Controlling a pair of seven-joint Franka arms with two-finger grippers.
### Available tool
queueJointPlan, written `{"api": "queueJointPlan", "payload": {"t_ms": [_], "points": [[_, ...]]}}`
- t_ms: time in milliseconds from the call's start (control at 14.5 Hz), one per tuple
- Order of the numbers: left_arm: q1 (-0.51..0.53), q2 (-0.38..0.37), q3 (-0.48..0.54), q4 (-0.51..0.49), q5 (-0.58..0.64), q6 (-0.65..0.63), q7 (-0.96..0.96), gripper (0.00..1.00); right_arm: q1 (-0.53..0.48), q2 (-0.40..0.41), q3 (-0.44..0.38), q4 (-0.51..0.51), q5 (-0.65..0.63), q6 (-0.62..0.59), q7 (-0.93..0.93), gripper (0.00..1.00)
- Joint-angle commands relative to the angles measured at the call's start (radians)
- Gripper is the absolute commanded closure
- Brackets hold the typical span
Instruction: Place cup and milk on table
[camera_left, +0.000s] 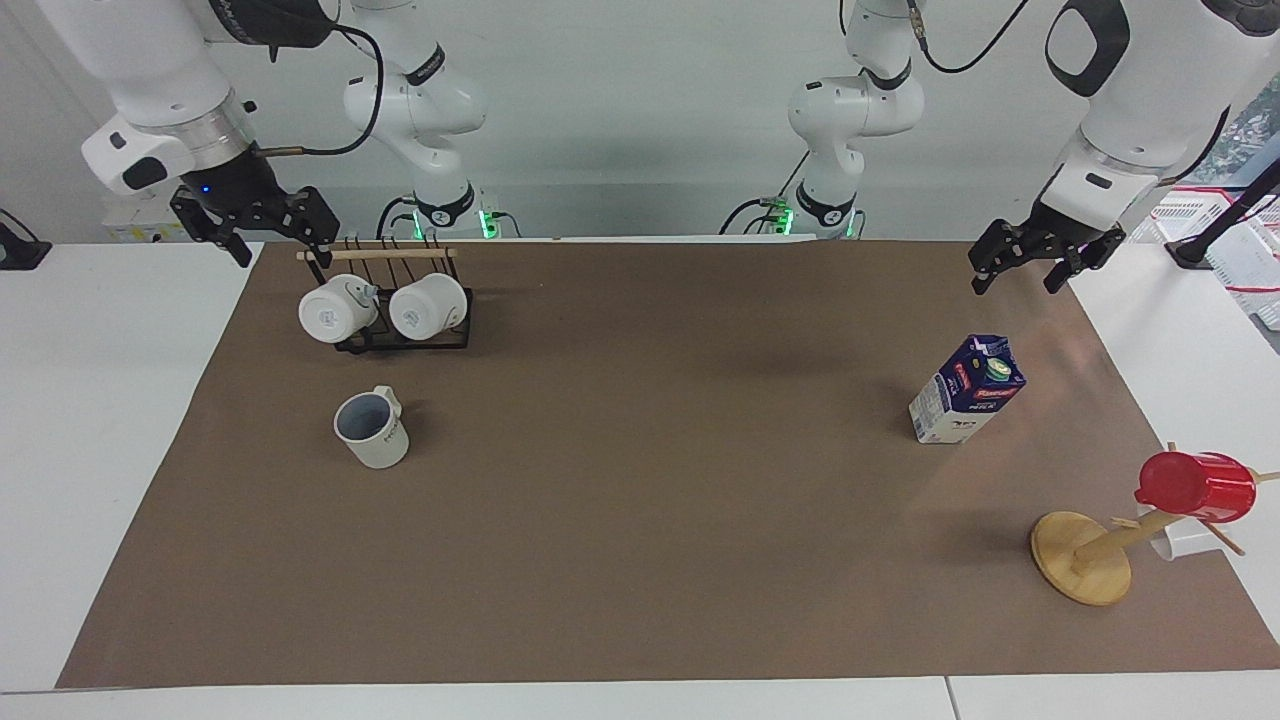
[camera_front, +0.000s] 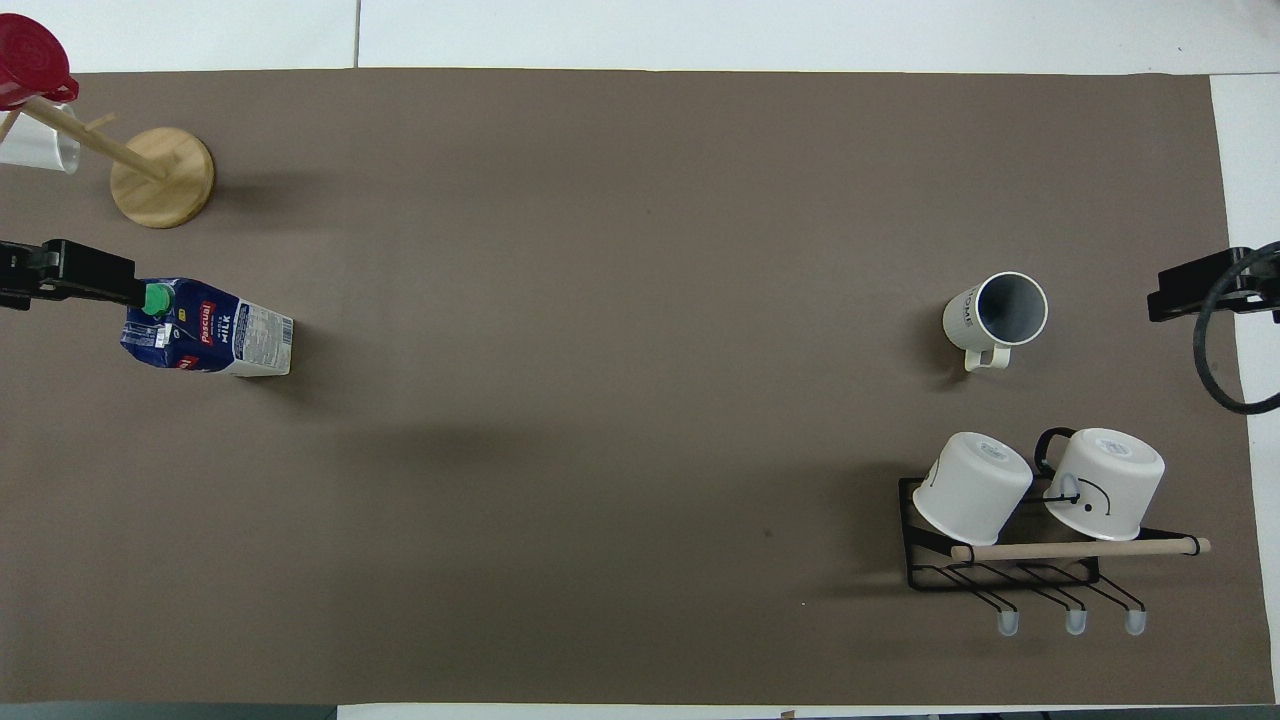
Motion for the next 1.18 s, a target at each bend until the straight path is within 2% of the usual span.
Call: {"api": "queueJointPlan", "payload": {"t_ms": [0, 1107], "points": [[-0.008, -0.020, 0.006, -0.028, 0.000, 0.020, 0.011, 0.00, -0.006, -0.009, 0.002, -0.012, 0.006, 0.008, -0.013, 0.00], [0.006, -0.018, 0.011, -0.032, -0.012, 0.025, 0.052, 0.00, -0.009, -0.009, 0.002, -0.014, 0.006, 0.011, -0.007, 0.00]]}}
